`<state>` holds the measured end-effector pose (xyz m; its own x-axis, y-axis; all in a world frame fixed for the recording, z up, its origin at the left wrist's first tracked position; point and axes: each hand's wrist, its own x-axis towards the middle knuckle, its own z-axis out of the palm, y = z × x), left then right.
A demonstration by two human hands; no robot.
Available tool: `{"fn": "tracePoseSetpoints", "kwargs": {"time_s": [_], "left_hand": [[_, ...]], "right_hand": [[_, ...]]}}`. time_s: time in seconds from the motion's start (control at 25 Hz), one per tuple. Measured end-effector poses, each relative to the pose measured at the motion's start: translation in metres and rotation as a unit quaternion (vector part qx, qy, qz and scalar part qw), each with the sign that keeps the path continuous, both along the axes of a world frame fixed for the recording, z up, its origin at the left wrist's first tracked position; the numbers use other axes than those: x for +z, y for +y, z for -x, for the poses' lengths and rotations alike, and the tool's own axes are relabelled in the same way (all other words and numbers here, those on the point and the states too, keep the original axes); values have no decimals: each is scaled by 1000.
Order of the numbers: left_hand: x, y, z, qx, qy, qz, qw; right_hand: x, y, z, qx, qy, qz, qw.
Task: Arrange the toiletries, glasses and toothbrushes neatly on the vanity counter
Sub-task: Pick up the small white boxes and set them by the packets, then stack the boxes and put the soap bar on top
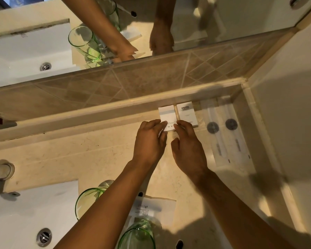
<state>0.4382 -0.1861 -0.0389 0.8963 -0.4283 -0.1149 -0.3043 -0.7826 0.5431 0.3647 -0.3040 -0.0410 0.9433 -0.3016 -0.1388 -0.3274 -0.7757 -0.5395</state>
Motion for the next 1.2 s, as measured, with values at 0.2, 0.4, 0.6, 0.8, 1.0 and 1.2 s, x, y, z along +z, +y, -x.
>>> {"fn": "tracePoseSetpoints", "kwargs": {"time_s": [0.2, 0.4, 0.6, 0.8, 1.0, 1.2], "left_hand": [[-2, -2, 0, -5, -8, 2, 1000], [-4, -4, 0, -4, -18, 6, 1000], [-1, -3, -1, -16, -27, 9, 999], [0, -3, 1, -13, -25, 16, 999], [3, -5, 3, 24, 23, 53, 998], [17, -3, 5, 30, 58, 40, 997]], "right_hand": [[4, -20, -5, -135, -69, -61, 987], [-3, -39, -17, -106, 6, -38, 994], [-8, -38, -19, -101, 19, -37, 994], [-9, -42, -18, -97, 4, -48, 994], [-4, -41, -14, -114, -24, -107, 987], [5, -43, 8, -123, -79, -123, 982]]}}
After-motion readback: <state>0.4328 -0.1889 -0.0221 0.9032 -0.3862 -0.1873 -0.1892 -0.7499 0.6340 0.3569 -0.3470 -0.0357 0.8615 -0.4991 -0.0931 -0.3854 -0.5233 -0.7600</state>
